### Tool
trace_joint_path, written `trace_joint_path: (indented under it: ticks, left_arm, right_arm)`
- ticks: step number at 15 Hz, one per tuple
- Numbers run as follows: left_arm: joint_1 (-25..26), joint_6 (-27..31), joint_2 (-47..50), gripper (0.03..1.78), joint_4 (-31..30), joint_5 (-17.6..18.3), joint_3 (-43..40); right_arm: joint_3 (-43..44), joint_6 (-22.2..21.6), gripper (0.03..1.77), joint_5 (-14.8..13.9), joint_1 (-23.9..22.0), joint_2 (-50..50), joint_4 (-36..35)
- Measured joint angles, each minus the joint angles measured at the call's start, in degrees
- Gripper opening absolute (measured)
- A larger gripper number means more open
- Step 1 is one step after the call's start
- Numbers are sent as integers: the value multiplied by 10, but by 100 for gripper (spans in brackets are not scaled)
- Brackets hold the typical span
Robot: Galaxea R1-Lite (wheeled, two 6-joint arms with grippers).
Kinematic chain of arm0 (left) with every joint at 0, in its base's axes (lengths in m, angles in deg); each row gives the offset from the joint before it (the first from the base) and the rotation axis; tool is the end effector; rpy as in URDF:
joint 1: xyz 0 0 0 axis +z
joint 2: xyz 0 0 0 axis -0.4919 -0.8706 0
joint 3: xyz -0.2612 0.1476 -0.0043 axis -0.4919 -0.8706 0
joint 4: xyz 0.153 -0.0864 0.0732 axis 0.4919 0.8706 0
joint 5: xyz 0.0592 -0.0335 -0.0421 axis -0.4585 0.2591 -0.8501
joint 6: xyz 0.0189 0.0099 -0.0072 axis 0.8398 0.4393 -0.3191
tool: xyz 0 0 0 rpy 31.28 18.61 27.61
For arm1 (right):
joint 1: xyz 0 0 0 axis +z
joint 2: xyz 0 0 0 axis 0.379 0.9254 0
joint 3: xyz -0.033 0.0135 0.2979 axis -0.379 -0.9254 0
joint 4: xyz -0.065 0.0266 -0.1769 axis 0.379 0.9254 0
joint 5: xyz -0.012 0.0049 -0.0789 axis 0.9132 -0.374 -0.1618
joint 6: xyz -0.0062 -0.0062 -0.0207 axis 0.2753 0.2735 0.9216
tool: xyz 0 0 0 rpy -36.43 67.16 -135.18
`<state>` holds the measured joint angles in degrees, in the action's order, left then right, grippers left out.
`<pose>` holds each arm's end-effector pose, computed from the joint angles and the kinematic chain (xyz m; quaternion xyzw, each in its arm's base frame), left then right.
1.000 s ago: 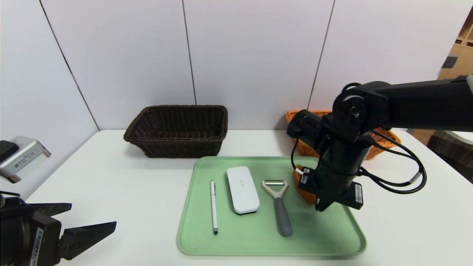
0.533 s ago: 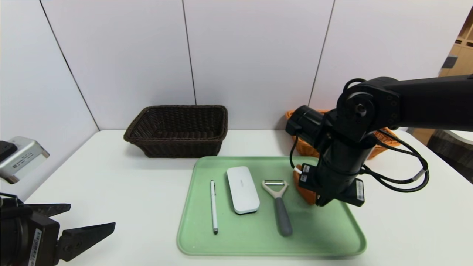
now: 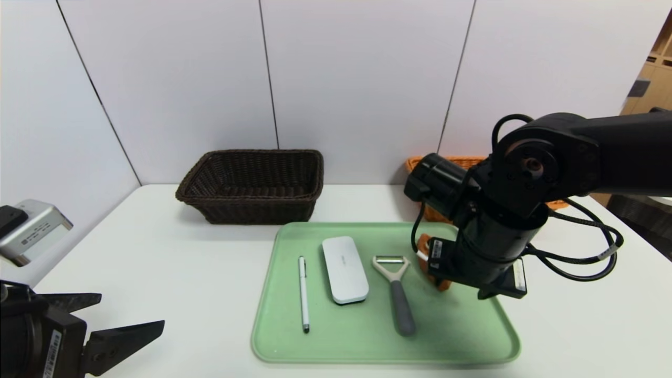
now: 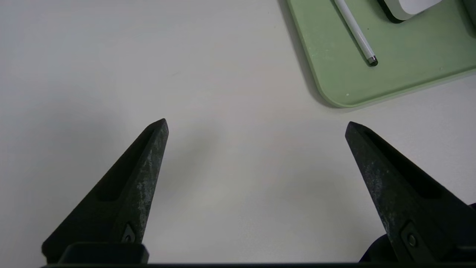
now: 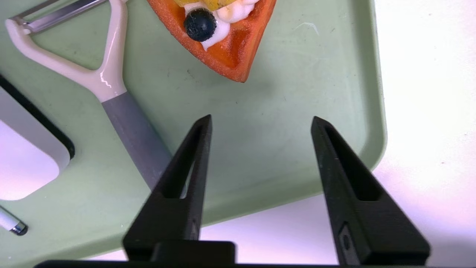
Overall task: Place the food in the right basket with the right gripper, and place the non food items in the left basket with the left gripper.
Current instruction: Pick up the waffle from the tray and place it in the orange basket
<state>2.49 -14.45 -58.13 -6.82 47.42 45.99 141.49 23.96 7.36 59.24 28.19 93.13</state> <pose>0.0961 -0.0466 0.2254 0.0118 0.3192 -0.1528 0.9352 0.2579 0.1874 0.1849 0.1020 0.5839 -0.1236 0.7959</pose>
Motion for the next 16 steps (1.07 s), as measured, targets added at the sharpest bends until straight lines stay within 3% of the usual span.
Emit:
trace_joint_path:
  ticks: [6,16]
  left_arm:
    - [0,0,1,169,-1,1,-6]
    - [0,-1,9,169,3,0,-11]
  right_arm:
    - [10,50,137,0,-7,-18,-2]
    - [34,117,162,5,-55,15,-65]
